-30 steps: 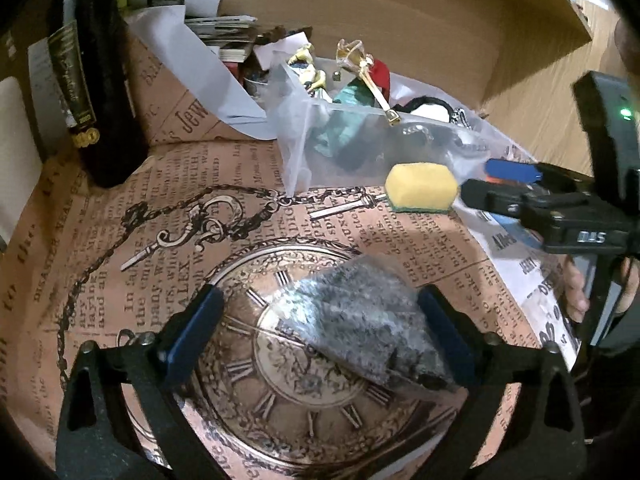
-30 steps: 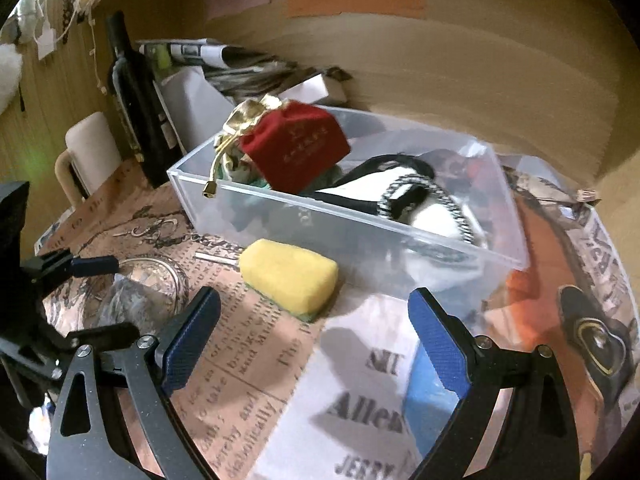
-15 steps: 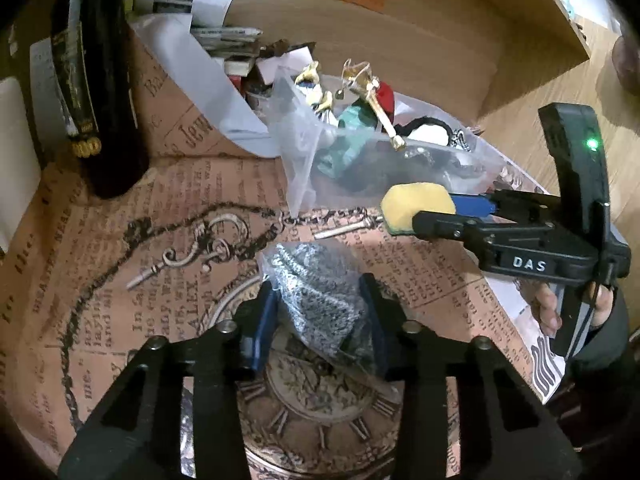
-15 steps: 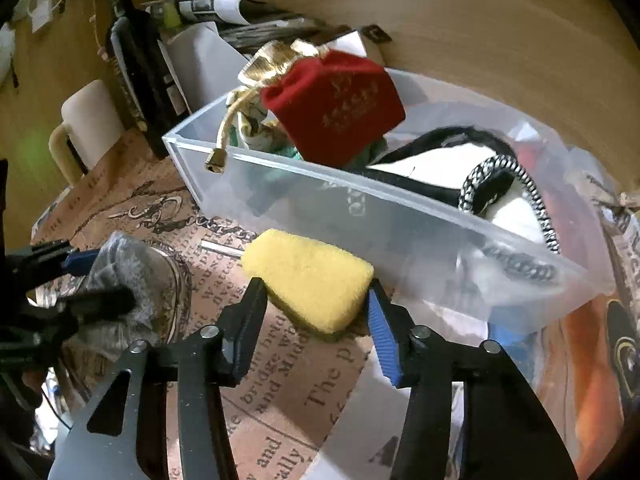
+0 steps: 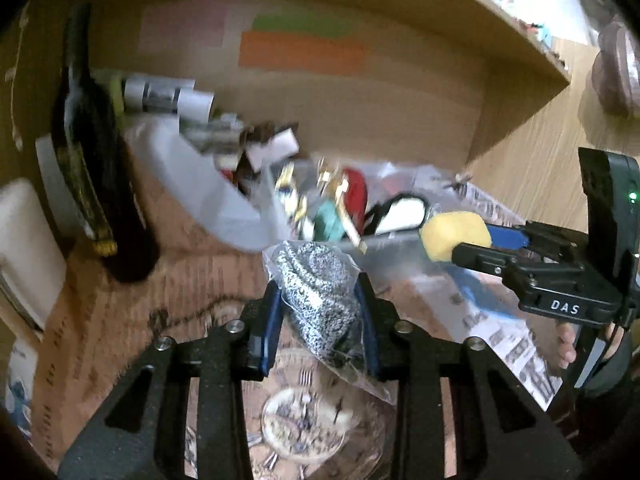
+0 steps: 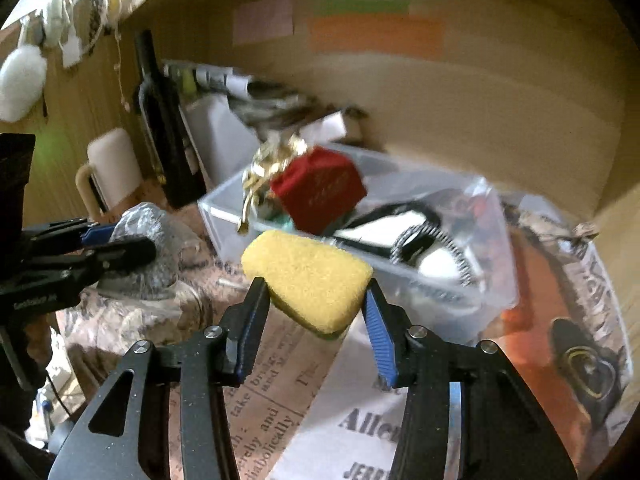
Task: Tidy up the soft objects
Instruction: 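Place the grey bag into the clear box with the left tool while the right places the sponge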
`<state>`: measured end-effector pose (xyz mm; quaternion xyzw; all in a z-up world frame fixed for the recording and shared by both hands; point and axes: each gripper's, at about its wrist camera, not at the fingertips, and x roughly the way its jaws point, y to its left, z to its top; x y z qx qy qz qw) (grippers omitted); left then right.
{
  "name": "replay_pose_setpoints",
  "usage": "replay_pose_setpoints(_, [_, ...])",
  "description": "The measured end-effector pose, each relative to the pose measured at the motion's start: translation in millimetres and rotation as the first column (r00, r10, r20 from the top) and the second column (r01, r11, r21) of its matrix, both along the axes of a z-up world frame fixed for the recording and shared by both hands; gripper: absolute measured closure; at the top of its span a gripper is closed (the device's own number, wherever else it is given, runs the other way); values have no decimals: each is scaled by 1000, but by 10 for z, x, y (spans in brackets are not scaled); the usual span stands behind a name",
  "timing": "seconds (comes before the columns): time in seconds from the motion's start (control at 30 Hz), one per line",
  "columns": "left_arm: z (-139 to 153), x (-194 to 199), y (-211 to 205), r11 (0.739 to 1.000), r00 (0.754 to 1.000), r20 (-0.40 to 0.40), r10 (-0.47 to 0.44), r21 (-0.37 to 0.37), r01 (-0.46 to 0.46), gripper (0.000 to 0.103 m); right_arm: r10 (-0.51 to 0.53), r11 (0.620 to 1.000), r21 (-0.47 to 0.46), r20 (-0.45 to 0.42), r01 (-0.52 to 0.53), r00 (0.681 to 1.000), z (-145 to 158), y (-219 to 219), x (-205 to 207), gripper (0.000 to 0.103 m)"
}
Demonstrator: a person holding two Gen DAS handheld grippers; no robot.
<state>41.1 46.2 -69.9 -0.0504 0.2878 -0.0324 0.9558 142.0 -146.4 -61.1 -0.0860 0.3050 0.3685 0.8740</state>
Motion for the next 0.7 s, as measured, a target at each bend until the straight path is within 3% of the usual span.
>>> replay_pose_setpoints(0.43, [469, 420, -237, 999, 994, 112, -20, 47, 15, 69, -95, 991, 109, 105, 83, 990, 400, -273, 266, 58])
replay_pose_setpoints(0.7, [524, 887, -356, 999, 995, 92, -39, 37, 35, 69, -121, 987, 118, 105, 108, 987, 458, -262, 594, 58])
